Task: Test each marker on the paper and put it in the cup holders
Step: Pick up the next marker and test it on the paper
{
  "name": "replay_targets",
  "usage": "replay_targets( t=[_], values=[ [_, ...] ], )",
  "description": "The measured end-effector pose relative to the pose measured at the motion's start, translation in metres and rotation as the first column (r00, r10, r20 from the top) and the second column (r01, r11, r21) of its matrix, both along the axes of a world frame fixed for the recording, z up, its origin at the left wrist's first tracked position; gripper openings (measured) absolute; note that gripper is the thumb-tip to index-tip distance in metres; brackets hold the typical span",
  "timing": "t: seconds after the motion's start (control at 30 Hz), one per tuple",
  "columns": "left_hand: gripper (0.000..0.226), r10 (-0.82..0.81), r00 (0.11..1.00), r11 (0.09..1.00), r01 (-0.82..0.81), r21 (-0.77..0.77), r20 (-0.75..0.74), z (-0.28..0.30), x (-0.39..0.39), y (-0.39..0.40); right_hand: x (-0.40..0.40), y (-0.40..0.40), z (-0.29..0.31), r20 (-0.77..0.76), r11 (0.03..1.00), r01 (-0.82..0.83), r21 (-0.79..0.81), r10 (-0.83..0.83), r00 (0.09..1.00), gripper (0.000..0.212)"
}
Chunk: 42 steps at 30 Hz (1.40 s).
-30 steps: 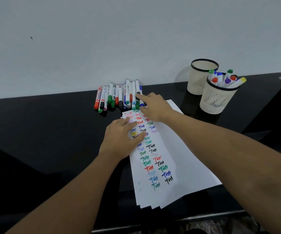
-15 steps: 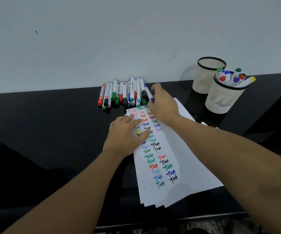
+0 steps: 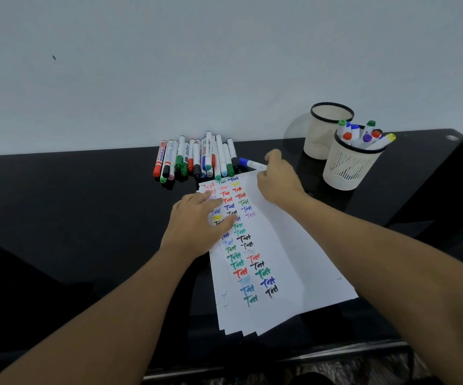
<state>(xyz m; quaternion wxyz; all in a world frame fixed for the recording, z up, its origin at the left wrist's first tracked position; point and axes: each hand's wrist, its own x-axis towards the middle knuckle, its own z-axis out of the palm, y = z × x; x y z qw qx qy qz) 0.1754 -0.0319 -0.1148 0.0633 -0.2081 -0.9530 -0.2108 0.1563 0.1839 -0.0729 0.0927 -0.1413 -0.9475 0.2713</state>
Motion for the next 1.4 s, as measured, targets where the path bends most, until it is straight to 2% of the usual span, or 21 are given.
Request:
replay_targets(
  t=[0.17, 0.23, 0.3, 0.37, 0.5, 0.63, 0.77, 0.83, 0.97, 1.13, 1.4],
  values=[
    [0.068, -0.002, 1.0, 1.0, 0.001, 0.031, 0.004, 0.001, 0.001, 0.0, 0.013, 0.009, 0.007, 0.13, 0.99, 0.059, 0.124, -0.075, 0.989, 0.039],
    [0.07, 0.002, 1.0, 0.999, -0.002, 0.037, 0.014, 0.003, 0.002, 0.0, 0.022, 0.011, 0.007, 0.107, 0.989, 0.09, 0.121, -0.103, 0.989, 0.043],
    [0.073, 0.013, 0.999, 0.998, -0.015, 0.054, 0.043, 0.007, 0.003, 0.001, 0.034, 0.014, 0.006, 0.01, 0.987, 0.096, 0.13, -0.098, 0.995, 0.037],
    [0.074, 0.008, 0.998, 0.996, -0.014, 0.085, 0.066, 0.011, 0.006, 0.002, 0.046, 0.015, 0.003, -0.062, 0.985, 0.009, 0.173, 0.002, 0.998, 0.03],
    [0.066, -0.049, 0.999, 0.991, 0.048, 0.126, 0.004, 0.013, 0.012, 0.0, 0.066, 0.014, -0.006, -0.049, 0.914, -0.237, 0.329, 0.267, 0.962, 0.026],
    [0.04, -0.112, 0.989, 0.987, 0.123, 0.103, -0.1, 0.008, 0.014, -0.001, 0.07, 0.012, -0.008, -0.03, 0.888, -0.279, 0.366, 0.31, 0.95, 0.028],
    [0.031, -0.143, 0.974, 0.982, 0.162, 0.096, -0.177, 0.005, 0.014, -0.003, 0.068, 0.002, -0.005, 0.055, 0.739, -0.393, 0.547, 0.436, 0.898, 0.036],
    [0.029, -0.15, 0.965, 0.98, 0.175, 0.1, -0.216, 0.004, 0.014, -0.003, 0.064, -0.009, -0.001, 0.112, 0.722, -0.461, 0.517, 0.477, 0.872, 0.039],
    [0.029, -0.14, 0.953, 0.977, 0.177, 0.119, -0.269, 0.003, 0.016, -0.003, 0.057, -0.02, 0.003, 0.173, 0.748, -0.53, 0.4, 0.506, 0.845, 0.038],
    [0.027, -0.162, 0.929, 0.966, 0.218, 0.137, -0.333, 0.002, 0.016, -0.003, 0.058, -0.019, 0.005, 0.183, 0.726, -0.534, 0.434, 0.509, 0.841, 0.039],
    [0.027, -0.177, 0.938, 0.97, 0.217, 0.109, -0.298, 0.002, 0.014, -0.003, 0.064, -0.019, 0.007, 0.168, 0.7, -0.485, 0.524, 0.473, 0.865, 0.046]
  ],
)
